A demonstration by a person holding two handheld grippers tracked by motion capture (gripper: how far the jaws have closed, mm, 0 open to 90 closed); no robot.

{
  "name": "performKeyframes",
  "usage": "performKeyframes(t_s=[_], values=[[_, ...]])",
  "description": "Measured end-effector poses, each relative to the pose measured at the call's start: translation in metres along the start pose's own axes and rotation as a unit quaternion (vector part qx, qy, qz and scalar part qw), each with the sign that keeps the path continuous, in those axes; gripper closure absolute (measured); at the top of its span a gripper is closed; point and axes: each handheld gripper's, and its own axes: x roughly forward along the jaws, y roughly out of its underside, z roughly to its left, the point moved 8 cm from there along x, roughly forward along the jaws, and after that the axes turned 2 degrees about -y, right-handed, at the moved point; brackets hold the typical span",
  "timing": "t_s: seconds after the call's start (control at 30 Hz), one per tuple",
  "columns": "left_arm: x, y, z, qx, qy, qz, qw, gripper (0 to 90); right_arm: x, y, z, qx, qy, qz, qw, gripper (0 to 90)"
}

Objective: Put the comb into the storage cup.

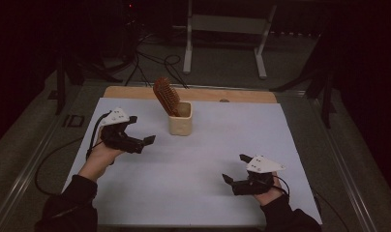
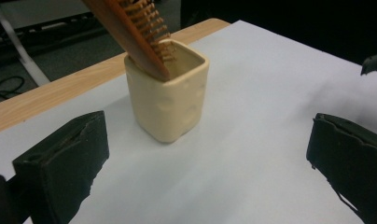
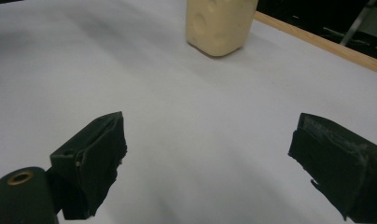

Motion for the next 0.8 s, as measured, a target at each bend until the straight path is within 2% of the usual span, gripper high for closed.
performKeyframes(t_s=[0.43,0.77,0.8], values=[[-0.017,0.047,-0.015,0.007,0.014,0.001,0.9999,0.0,0.002,0.001,0.002,-0.006,-0.001,0.003,1.0,9.2],[-0.026,0.086,-0.023,-0.001,0.015,0.01,0.9998,0.0,0.003,0.0,0.003,-0.005,-0.001,0.002,1.0,9.2],[-0.026,0.086,-0.023,-0.001,0.015,0.01,0.9998,0.0,0.003,0.0,0.003,-0.005,-0.001,0.002,1.0,9.2]])
